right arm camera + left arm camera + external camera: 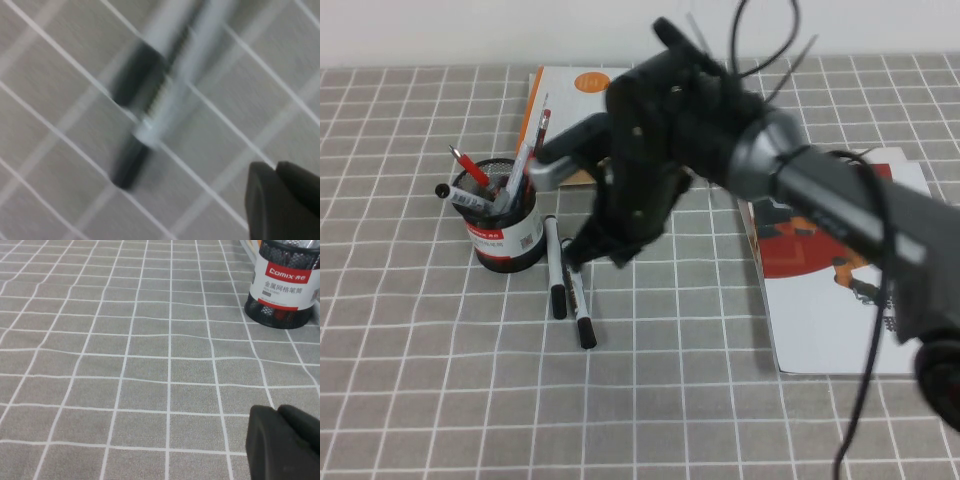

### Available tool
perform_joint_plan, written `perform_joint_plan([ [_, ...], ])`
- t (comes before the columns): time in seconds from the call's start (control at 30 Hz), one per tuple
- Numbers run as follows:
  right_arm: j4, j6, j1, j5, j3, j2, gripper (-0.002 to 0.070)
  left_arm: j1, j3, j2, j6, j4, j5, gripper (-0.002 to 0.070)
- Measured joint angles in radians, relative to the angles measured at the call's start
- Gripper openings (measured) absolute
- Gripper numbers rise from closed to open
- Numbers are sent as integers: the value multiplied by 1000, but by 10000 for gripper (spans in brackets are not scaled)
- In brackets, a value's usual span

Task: Put the pen into the pen holder
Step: Pick up the pen on the table

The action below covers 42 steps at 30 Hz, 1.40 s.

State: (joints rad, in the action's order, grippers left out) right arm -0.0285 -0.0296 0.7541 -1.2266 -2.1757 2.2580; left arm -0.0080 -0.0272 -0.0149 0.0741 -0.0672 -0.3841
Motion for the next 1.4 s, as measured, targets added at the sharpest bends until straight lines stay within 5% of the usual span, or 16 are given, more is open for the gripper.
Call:
perform_joint_plan([
  [0.23, 29, 47, 51, -5, -100, 72, 27, 0, 0, 0, 0, 0, 0, -3],
  [0.5, 21, 51, 58, -7, -102, 111, 303, 0, 0, 0, 0, 0, 0, -3],
  [1.2, 29, -48, 58, 71, -102, 193, 248, 0, 0, 0, 0, 0, 0, -3],
  [1.4, 18, -105, 58, 50, -116, 196, 93, 0, 0, 0, 0, 0, 0, -3],
])
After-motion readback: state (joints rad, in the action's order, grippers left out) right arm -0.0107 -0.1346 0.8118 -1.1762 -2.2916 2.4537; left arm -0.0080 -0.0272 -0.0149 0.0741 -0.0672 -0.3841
